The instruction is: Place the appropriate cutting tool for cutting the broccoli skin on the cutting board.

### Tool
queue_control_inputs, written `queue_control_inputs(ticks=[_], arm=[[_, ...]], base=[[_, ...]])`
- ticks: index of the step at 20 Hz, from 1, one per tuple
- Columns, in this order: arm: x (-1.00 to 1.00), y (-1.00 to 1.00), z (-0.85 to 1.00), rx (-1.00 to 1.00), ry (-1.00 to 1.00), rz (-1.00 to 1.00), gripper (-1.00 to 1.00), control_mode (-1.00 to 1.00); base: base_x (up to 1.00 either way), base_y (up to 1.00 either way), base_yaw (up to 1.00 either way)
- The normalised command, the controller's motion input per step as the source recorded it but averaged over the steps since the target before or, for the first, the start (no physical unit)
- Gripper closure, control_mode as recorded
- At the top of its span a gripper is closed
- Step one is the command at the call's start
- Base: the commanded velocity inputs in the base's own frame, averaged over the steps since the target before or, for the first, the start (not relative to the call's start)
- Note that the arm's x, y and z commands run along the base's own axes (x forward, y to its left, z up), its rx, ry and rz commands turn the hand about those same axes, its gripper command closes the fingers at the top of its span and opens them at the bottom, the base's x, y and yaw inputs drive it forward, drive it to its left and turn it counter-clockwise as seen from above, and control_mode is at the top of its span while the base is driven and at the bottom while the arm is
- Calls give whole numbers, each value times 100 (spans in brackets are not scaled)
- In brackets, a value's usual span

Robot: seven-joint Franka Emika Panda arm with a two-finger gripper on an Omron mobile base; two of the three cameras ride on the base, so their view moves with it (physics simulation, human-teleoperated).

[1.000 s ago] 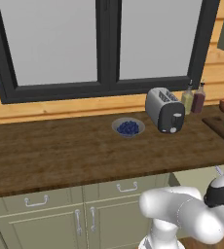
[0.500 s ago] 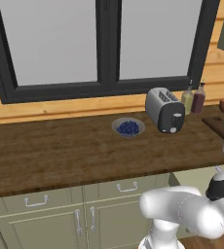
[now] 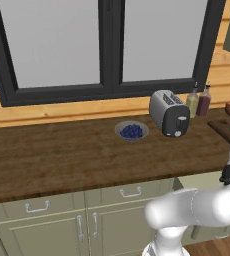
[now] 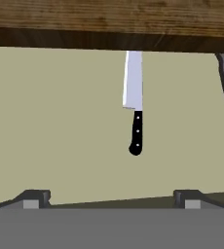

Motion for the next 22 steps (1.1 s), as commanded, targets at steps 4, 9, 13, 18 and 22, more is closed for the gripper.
queue_control_inputs(ticks=[4,9,13,18,22], arm=[[6,-61,0,6,1,8,-100,-100],[5,-7,0,0,0,2,-100,-100],[35,0,-12,0,-3,0,-100,-100],[48,-5,-9,0,-6,0,-100,-100],[12,-9,-1,0,0,0,-100,-100]], base=[[0,0,0],[0,0,0],[0,0,0],[0,0,0],[0,0,0]])
